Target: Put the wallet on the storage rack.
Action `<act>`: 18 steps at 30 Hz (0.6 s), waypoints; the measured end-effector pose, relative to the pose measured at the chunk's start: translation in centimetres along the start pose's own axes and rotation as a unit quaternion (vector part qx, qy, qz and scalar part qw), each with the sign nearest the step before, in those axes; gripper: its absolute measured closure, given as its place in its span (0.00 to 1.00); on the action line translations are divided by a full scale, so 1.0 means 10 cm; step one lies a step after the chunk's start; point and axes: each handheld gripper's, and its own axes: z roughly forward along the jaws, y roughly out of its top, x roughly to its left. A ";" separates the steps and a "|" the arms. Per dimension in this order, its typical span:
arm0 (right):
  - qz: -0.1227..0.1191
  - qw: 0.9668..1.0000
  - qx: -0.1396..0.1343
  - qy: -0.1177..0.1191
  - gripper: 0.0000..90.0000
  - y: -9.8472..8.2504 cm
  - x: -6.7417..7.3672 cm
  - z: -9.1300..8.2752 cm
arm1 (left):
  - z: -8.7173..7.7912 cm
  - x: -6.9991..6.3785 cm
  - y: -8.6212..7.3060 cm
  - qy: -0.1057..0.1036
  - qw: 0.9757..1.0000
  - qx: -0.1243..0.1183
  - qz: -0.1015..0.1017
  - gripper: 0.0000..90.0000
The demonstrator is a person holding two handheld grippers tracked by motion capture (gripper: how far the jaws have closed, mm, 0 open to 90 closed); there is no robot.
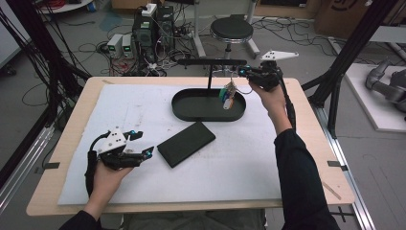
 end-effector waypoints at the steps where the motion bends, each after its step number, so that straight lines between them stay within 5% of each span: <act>1: 0.002 1.000 -0.001 -0.003 0.97 -0.01 -0.03 0.02 | 0.00 0.00 0.00 0.000 1.000 0.002 0.002 0.35; 9: 0.033 0.999 -0.001 -0.029 0.97 -0.11 -0.21 0.11 | -0.02 0.00 -0.03 0.005 1.000 0.005 -0.001 0.35; 18: 0.056 0.998 -0.016 -0.029 0.97 -0.18 -0.32 0.19 | -0.06 -0.01 -0.06 0.013 1.000 0.007 -0.002 0.35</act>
